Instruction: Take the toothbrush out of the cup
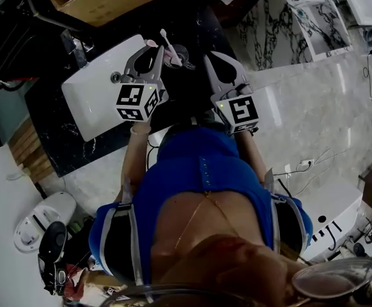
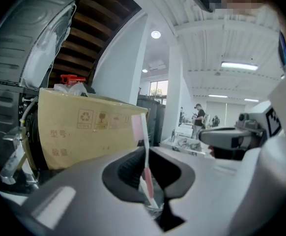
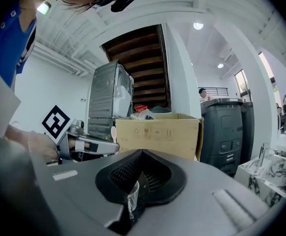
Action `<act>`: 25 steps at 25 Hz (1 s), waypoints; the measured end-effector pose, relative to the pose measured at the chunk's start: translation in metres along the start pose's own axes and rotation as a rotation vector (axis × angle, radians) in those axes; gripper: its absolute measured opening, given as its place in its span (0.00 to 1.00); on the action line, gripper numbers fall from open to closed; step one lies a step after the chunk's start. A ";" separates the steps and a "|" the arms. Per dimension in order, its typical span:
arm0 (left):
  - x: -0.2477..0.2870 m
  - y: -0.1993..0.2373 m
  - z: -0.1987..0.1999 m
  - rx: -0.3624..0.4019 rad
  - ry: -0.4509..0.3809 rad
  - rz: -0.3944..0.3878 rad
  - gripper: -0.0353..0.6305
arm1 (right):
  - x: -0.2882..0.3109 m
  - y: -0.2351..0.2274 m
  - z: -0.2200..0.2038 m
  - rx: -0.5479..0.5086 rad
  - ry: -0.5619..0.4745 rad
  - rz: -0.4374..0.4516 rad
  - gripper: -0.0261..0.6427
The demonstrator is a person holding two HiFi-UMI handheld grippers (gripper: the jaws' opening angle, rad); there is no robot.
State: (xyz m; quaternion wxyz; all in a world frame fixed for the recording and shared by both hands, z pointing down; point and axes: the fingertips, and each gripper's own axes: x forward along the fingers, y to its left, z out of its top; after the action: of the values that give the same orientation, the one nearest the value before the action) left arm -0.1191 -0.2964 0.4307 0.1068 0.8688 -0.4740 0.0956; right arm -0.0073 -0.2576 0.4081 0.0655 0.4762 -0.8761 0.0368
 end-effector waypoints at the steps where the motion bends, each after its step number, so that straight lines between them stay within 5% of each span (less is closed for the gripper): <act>1: -0.004 -0.002 0.006 0.002 -0.009 0.002 0.09 | 0.001 0.001 0.002 -0.004 -0.004 0.009 0.04; 25: -0.077 -0.011 0.048 -0.016 -0.105 0.088 0.08 | 0.017 0.033 0.011 -0.016 -0.005 0.131 0.04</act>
State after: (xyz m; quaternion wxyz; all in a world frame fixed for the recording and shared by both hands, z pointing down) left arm -0.1475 -0.2425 0.3627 0.0845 0.8501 -0.5174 0.0508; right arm -0.0451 -0.2551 0.4000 0.0644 0.4172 -0.9059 0.0328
